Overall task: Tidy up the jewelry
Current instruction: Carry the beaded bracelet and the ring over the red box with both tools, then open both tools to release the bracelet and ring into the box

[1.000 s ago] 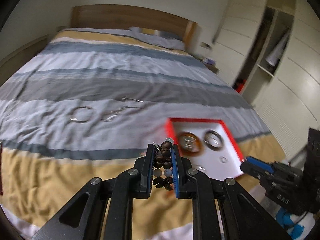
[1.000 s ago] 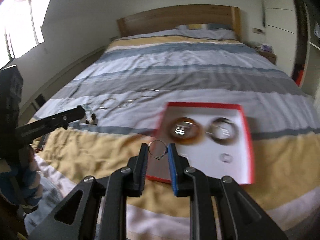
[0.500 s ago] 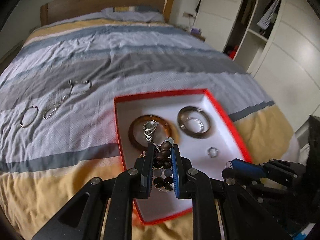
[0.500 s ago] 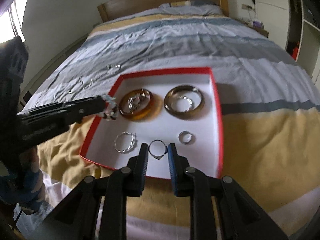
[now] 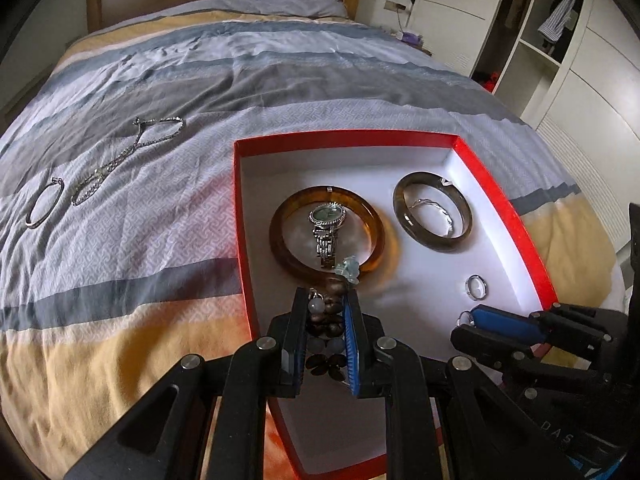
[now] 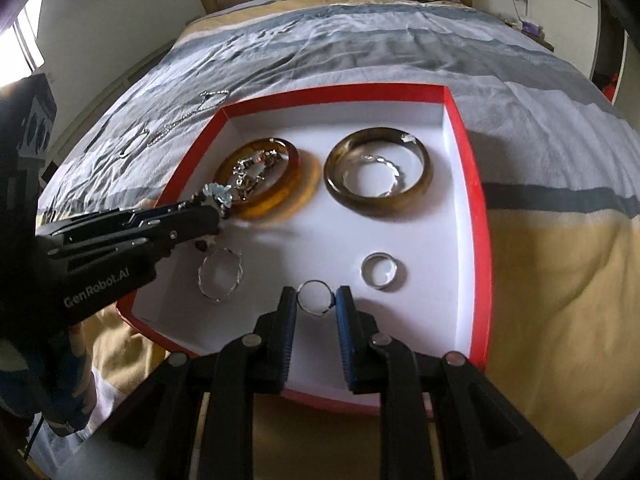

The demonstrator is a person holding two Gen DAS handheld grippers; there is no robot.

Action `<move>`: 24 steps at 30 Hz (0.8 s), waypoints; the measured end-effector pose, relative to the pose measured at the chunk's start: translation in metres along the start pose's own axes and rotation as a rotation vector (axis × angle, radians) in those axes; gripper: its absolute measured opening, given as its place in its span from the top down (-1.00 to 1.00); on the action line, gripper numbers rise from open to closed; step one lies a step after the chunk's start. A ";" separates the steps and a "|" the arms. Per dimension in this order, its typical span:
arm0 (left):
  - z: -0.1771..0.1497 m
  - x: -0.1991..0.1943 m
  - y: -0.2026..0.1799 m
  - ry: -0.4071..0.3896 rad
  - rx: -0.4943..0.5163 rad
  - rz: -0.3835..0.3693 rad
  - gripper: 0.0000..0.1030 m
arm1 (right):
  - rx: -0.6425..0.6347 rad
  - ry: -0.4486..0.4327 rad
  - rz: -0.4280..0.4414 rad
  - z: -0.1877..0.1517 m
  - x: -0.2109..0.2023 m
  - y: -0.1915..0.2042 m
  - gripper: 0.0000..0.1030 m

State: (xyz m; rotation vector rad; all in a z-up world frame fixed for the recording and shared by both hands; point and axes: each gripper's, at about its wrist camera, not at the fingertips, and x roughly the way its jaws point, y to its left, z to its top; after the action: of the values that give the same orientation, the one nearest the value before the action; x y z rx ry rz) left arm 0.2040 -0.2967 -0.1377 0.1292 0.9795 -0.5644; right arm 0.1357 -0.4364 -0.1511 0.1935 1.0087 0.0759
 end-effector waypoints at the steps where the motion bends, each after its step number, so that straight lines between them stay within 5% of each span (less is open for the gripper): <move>1: 0.000 0.000 0.000 -0.001 -0.002 0.001 0.68 | -0.013 0.005 -0.006 0.000 0.001 0.001 0.62; 12: -0.001 -0.005 -0.005 -0.002 0.010 -0.033 0.26 | -0.036 0.039 -0.019 -0.001 -0.003 0.000 0.61; 24: 0.001 -0.043 -0.008 -0.048 -0.004 -0.059 0.05 | 0.015 0.015 -0.024 -0.010 -0.029 -0.004 0.55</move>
State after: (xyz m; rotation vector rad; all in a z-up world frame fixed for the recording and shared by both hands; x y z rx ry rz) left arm 0.1822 -0.2864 -0.1008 0.0829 0.9405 -0.6163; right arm 0.1119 -0.4438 -0.1333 0.1948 1.0264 0.0482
